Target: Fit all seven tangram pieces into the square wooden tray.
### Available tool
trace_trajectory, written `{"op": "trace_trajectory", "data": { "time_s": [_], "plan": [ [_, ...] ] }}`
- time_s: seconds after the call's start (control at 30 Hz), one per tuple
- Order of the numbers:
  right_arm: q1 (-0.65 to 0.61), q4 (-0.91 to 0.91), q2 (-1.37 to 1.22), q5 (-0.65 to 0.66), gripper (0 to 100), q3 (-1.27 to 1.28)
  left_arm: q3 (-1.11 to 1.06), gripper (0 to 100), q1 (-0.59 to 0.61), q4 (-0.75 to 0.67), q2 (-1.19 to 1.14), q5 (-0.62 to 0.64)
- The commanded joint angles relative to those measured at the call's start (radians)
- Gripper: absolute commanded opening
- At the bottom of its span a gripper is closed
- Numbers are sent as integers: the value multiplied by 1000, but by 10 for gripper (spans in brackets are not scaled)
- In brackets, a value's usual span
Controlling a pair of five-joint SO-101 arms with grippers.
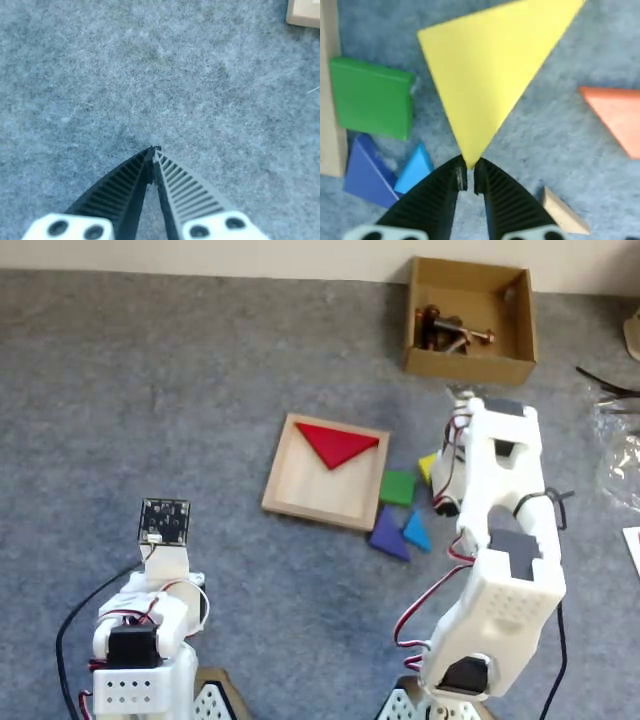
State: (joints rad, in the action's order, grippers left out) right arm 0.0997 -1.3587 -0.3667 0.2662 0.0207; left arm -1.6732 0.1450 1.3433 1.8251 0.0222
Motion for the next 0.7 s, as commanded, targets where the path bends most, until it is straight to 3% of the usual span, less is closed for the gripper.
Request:
{"op": "trace_trajectory", "data": {
  "time_s": [0.0,0.33,0.5,0.67],
  "plan": [
    [39,-4,16,-14,5,-74,-22,7,13,5,5,-6],
    [127,-4,15,-11,5,-119,-22,8,12,5,5,-6],
    [133,-4,15,124,5,-113,-22,8,10,5,5,-6],
    [131,-12,15,127,5,-119,-22,7,10,5,5,-5]
  ]
}}
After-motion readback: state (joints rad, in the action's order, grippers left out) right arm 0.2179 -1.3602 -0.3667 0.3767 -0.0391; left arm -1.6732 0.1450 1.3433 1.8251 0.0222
